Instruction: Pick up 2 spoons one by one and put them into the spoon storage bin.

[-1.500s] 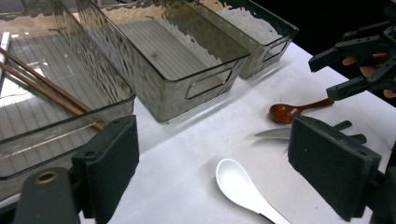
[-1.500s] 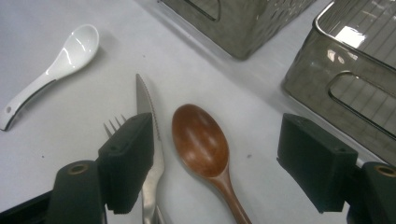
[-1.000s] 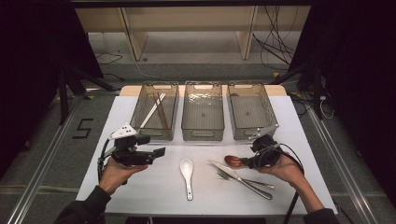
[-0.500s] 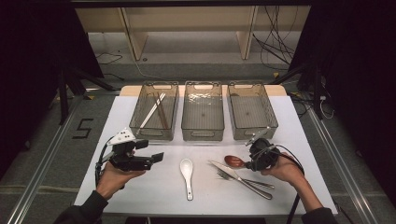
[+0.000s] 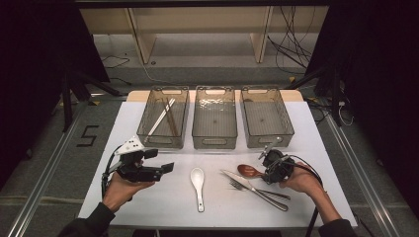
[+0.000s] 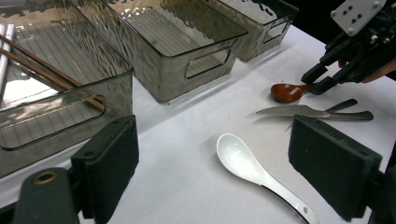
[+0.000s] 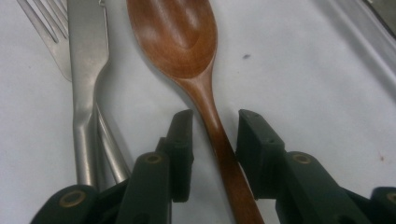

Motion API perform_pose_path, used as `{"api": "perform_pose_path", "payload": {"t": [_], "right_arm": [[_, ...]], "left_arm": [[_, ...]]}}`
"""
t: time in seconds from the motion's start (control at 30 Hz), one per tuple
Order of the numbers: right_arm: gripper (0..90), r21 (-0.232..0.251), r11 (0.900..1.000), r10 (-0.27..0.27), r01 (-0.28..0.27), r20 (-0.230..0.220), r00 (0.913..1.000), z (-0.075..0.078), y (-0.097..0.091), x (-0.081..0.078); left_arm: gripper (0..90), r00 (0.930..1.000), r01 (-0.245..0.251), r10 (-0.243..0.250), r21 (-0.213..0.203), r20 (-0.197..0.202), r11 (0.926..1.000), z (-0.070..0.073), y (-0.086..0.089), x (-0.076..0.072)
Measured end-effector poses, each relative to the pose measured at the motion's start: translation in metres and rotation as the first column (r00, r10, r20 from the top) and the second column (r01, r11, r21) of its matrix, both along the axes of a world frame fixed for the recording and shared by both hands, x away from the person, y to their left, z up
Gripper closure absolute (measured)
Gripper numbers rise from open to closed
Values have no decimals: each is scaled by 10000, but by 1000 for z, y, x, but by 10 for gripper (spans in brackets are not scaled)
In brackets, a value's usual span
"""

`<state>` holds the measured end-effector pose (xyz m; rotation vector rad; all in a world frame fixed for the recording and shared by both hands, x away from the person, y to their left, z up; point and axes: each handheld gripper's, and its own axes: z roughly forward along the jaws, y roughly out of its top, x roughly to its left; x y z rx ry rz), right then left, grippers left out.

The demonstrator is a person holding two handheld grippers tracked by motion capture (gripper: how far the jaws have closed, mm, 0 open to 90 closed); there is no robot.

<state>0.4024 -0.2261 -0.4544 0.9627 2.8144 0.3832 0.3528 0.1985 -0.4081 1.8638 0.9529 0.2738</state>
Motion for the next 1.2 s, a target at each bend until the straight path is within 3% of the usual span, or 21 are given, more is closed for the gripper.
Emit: {"api": "perform_pose_path", "payload": {"t": [0.47, 0.7, 0.87, 1.2], "right_arm": [[792, -721, 9948, 710, -714, -75, 9974, -1, 11, -1], [820, -928, 9886, 1214, -1186, 252, 9923, 0, 13, -5], [822, -745, 9892, 1317, -1265, 691, 9889, 7, 11, -7], [823, 297, 9947, 919, -984, 1715, 9809, 24, 11, -11]], "left_arm": [[158, 10000, -24, 24, -8, 34, 10000, -3, 1, 0], [158, 10000, -32, 32, 51, 48, 10000, -4, 1, 1], [158, 9998, -179, 180, -84, 96, 9998, -5, 4, 2], [158, 9995, -111, 113, -70, 299, 9999, -5, 5, 1]]}}
